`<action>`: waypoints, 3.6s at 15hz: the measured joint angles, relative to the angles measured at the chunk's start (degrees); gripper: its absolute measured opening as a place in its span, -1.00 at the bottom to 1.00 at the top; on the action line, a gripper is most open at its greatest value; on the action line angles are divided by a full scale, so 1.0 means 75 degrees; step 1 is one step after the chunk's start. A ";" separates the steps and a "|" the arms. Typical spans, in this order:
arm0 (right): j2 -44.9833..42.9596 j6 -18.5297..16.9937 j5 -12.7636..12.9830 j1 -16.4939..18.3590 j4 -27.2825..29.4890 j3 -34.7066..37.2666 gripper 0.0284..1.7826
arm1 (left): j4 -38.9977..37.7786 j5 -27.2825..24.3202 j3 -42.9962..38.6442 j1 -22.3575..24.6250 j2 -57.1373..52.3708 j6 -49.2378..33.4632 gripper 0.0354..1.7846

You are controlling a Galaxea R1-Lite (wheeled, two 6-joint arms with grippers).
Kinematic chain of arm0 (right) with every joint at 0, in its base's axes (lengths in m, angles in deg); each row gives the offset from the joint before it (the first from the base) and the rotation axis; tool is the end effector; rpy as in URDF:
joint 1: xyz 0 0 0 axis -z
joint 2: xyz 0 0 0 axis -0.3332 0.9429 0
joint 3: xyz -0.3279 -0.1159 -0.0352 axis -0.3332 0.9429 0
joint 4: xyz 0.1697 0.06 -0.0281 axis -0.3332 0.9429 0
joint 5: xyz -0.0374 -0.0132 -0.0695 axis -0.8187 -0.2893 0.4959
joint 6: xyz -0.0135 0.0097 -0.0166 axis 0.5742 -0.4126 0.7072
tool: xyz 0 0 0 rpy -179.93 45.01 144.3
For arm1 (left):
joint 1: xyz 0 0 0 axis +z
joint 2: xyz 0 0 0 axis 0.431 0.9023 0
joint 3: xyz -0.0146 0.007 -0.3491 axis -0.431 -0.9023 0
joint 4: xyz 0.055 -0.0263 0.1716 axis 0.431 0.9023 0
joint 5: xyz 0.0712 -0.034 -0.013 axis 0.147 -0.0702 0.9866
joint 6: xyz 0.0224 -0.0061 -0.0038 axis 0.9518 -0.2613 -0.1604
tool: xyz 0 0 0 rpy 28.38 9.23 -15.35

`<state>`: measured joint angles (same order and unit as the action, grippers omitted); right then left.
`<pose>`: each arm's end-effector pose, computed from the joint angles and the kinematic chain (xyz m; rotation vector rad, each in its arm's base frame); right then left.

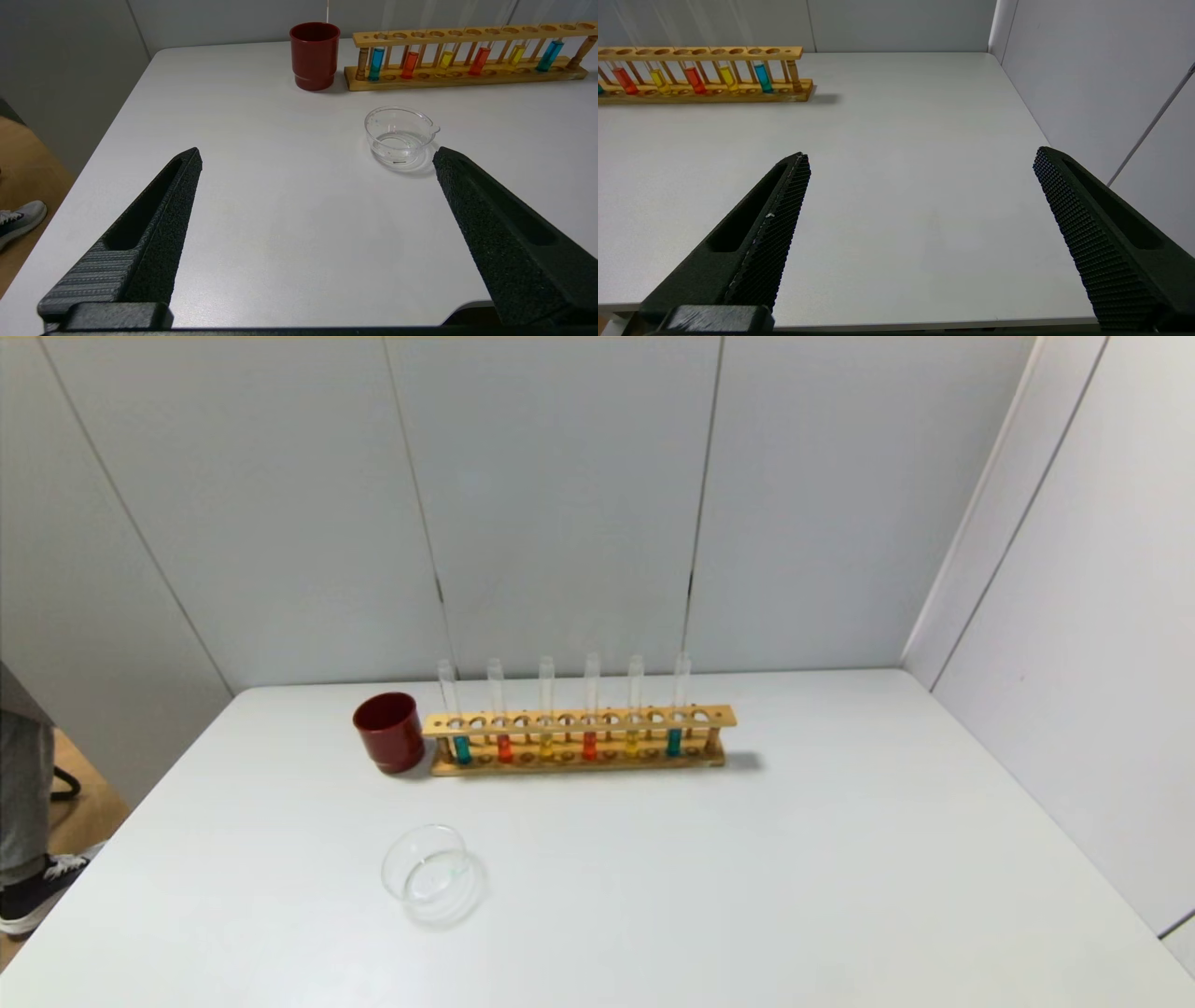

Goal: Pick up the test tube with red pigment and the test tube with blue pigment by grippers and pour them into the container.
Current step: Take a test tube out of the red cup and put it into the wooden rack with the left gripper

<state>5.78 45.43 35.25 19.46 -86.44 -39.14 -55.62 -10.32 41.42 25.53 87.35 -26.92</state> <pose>-0.0803 0.0001 0.0756 0.0017 -0.0012 0.0039 -0.0803 -0.0001 0.0762 -0.0033 -0.0055 -0.0048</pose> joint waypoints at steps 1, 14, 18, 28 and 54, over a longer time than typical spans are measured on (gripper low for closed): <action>0.0000 0.0000 0.0000 0.0000 0.0000 0.0000 0.96 | 0.0000 0.0000 0.0000 0.0000 0.0000 0.0003 0.96; 0.0000 -0.0002 -0.0003 0.0000 0.0000 0.0000 0.96 | -0.0026 0.0015 -0.0003 -0.0007 0.0000 0.0065 0.96; 0.0000 0.0000 -0.0003 0.0000 0.0000 0.0000 0.96 | 0.0340 -0.0020 0.0432 -0.0007 0.0013 0.0065 0.96; 0.0000 -0.0002 -0.0003 0.0000 0.0000 0.0000 0.96 | 0.2905 -0.0117 0.4130 -0.0164 0.2729 0.0150 0.96; 0.0000 0.0000 -0.0003 0.0000 0.0000 0.0000 0.96 | -0.3205 -0.2051 0.7119 -0.0826 1.3686 -0.0354 0.96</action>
<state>5.78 45.43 35.23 19.46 -86.44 -39.14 -79.66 -25.70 94.82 19.34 190.00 -29.57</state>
